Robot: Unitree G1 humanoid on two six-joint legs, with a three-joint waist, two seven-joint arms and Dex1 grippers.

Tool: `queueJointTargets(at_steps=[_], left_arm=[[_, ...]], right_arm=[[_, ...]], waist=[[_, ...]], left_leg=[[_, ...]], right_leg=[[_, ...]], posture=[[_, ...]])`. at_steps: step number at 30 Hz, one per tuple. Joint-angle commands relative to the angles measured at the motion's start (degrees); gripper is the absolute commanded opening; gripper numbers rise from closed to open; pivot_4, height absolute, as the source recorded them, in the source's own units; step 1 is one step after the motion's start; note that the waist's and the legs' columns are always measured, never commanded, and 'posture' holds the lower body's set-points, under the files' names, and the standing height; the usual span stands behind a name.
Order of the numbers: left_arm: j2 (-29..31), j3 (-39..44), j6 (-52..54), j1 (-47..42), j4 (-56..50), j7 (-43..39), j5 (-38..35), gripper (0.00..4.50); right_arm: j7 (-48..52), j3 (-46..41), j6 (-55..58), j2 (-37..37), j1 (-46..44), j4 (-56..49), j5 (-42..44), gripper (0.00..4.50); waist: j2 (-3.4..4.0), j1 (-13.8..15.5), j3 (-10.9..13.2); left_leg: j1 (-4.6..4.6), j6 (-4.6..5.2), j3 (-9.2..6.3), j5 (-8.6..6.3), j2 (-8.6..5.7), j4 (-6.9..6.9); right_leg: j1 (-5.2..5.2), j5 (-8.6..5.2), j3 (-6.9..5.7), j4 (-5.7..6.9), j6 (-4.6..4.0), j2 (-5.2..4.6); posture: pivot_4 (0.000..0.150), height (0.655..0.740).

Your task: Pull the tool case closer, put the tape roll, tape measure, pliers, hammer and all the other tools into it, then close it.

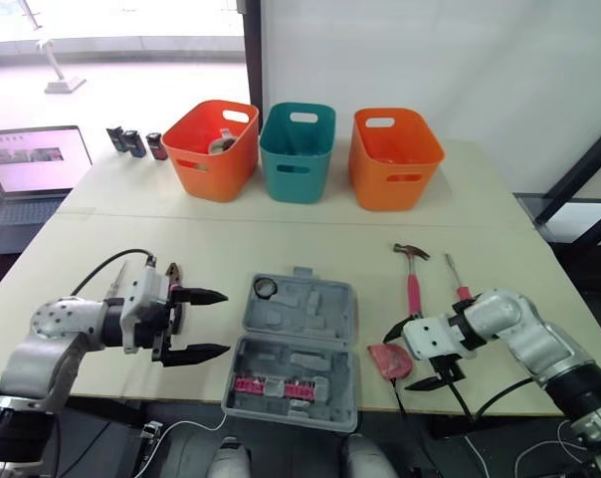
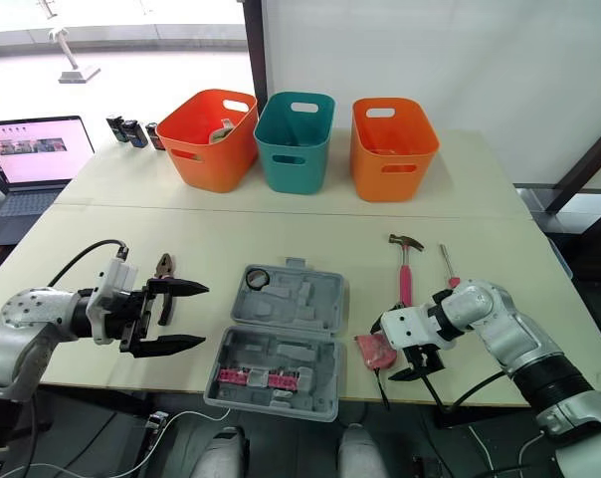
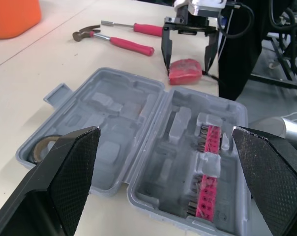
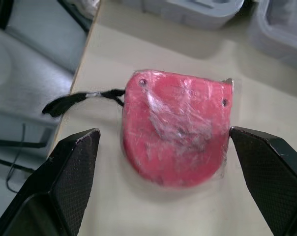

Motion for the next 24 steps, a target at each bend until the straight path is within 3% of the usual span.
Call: queueJointTargets(at_steps=[1, 6, 15, 21, 24], left_arm=[[0.8, 1.8, 0.0, 0.1, -1.5, 0.3, -1.0, 4.5], [0.8, 1.5, 0.1, -0.3, -1.5, 0.5, -0.9, 4.5], [0.7, 1.0, 0.1, -0.8, -1.2, 0.3, -0.7, 4.5], [0.5, 0.4, 0.0, -1.8, -0.3, 0.3, -0.2, 4.5], [0.4, 0.1, -0.2, -2.2, 0.2, 0.3, 0.1, 4.5]], right_arm=[[-0.1, 0.1, -1.0, 0.5, -0.6, 0.6, -0.7, 4.45], [-0.4, 0.0, -0.7, 0.9, -0.1, 0.1, -0.6, 3.0], [-0.5, -2.6, 6.5, -0.5, 0.8, -9.0, 2.8, 3.01], [-3.1, -4.8, 34.9, -0.2, -3.6, -25.5, 5.7, 3.01], [-6.0, -2.1, 45.9, 1.2, -9.3, -29.3, 2.2, 3.01]], waist=[[0.0, 0.0, 0.0], [0.01, 0.0, 0.0], [0.08, 0.0, 0.0], [0.18, 0.0, 0.1], [0.2, 0.0, 0.1]], left_leg=[[0.0, 0.0, 0.0, 0.0, 0.0, 0.0], [0.0, 0.0, 0.0, 0.0, 0.0, 0.0], [0.0, 0.0, 0.0, 0.0, 0.0, 0.01], [0.01, -0.01, 0.0, 0.0, 0.0, 0.02], [0.01, -0.01, 0.0, 0.0, 0.0, 0.02]], right_leg=[[0.0, 0.0, 0.0, 0.0, 0.0, 0.0], [0.01, 0.0, 0.0, 0.0, 0.0, 0.0], [0.02, 0.0, 0.0, 0.01, 0.0, 0.0], [0.01, 0.0, 0.0, 0.03, 0.0, 0.0], [-0.01, 0.0, 0.0, 0.04, 0.0, 0.0]], posture=[[0.15, 0.74], [0.15, 0.74], [0.15, 0.74], [0.15, 0.74], [0.15, 0.74]])
